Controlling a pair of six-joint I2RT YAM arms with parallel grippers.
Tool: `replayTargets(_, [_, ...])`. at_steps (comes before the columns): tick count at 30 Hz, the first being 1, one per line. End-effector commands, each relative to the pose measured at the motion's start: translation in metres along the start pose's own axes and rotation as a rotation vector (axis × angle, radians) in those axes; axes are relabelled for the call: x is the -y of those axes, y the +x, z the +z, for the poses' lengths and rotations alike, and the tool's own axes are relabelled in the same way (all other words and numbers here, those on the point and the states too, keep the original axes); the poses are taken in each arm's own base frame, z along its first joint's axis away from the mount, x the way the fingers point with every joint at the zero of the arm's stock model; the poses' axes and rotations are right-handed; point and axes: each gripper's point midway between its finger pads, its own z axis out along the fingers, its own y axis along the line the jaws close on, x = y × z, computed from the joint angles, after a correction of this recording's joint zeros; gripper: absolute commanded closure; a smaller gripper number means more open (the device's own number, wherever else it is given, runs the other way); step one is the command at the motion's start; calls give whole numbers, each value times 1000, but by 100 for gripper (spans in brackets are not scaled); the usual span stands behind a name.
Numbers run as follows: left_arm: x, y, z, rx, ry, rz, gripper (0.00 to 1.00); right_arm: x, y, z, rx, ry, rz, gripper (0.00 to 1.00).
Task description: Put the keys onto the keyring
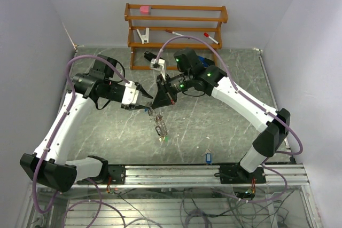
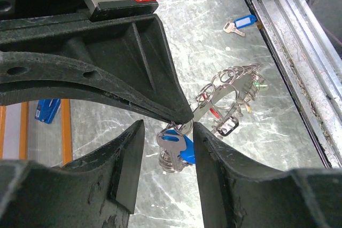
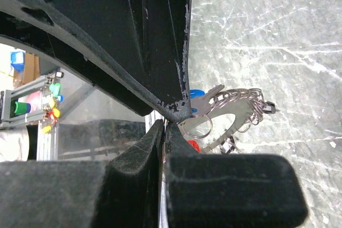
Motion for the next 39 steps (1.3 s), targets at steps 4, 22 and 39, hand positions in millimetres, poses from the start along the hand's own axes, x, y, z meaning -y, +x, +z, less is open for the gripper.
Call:
replayTargets(4, [1,-2,7,32,10,13,48,-17,-15,-11,49,-29,-45,100])
replayTargets(22, [20,3,6,-10,69,37,78,-15,-13,-20,71,-31,-36,100])
replayTargets(39, [8,1,11,14,31,21,93,-12,-15,-20,78,-11,-24,100])
